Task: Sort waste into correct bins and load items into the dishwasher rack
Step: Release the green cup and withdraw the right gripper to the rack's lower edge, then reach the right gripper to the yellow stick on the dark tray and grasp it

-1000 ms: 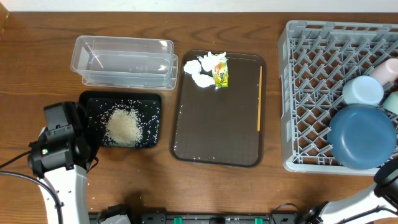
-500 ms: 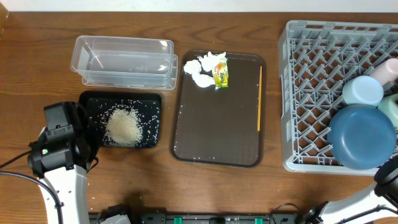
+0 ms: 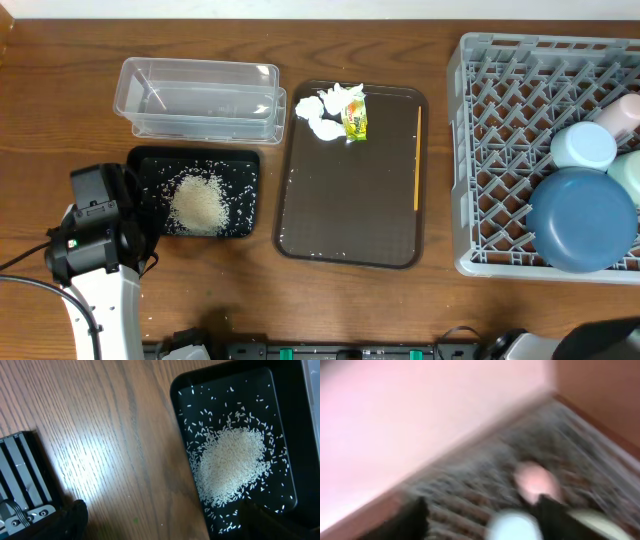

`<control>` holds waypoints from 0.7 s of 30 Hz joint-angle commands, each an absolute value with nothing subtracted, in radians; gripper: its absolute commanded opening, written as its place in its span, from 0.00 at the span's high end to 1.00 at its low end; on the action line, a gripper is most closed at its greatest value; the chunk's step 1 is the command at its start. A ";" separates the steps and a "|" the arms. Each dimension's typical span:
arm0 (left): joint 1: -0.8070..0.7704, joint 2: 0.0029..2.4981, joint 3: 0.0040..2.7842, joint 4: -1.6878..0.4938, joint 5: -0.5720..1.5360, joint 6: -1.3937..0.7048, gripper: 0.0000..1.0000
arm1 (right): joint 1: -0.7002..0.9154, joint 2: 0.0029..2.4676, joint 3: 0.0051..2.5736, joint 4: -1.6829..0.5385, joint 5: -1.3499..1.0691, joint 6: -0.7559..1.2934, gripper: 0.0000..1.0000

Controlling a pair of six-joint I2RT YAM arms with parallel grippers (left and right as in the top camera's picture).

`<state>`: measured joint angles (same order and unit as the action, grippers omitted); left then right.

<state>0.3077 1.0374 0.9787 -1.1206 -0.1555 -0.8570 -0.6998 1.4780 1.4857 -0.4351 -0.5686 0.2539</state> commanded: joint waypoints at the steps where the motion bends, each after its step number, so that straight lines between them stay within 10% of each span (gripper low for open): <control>1: 0.314 1.038 0.997 -1.125 -0.153 -0.850 0.03 | -0.580 1.475 1.485 -0.405 -0.799 0.352 0.11; 12: 0.314 1.038 0.997 -1.125 -0.153 -0.850 0.03 | 0.095 1.544 1.507 -0.474 -0.200 0.215 0.05; 21: 0.314 1.038 0.997 -1.125 -0.153 -0.850 0.03 | 0.329 1.961 1.990 -1.067 0.141 0.167 0.01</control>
